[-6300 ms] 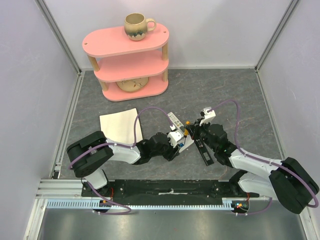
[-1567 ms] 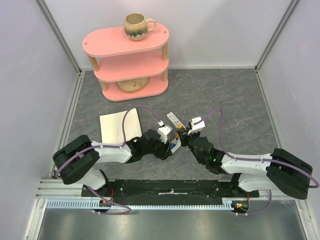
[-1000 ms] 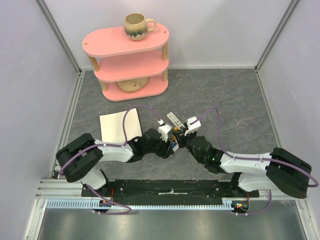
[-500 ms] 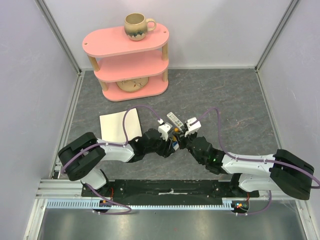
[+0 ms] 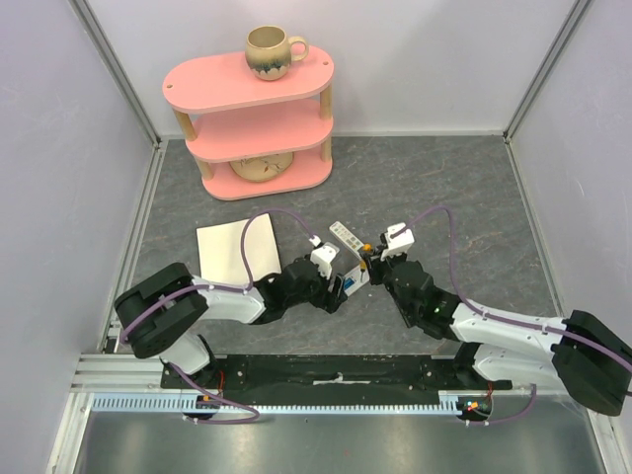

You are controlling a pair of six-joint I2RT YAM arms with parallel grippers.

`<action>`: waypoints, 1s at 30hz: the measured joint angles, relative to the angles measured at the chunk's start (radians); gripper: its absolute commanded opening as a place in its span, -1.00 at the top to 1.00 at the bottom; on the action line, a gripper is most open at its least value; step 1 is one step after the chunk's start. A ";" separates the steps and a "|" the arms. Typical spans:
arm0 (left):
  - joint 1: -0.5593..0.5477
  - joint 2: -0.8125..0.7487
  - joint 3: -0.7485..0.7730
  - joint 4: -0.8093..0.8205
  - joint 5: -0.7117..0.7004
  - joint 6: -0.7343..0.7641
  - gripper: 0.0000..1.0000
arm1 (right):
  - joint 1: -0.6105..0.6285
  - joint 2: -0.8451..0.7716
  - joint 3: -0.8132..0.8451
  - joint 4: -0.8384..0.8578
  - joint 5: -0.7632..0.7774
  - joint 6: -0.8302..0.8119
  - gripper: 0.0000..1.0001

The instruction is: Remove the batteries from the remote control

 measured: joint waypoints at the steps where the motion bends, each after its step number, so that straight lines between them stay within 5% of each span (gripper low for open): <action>1: -0.006 0.002 0.001 -0.002 -0.017 0.000 -0.59 | -0.011 -0.007 -0.003 -0.002 -0.008 0.000 1.00; 12: -0.076 0.078 0.027 0.067 -0.154 0.039 -0.31 | -0.086 -0.012 -0.045 0.078 -0.187 0.011 1.00; 23: -0.120 0.073 -0.002 0.105 -0.181 0.054 -0.33 | -0.145 0.022 -0.063 0.211 -0.282 0.043 1.00; 30: -0.158 0.079 -0.004 0.105 -0.232 0.053 0.20 | -0.157 0.063 -0.063 0.233 -0.307 0.051 1.00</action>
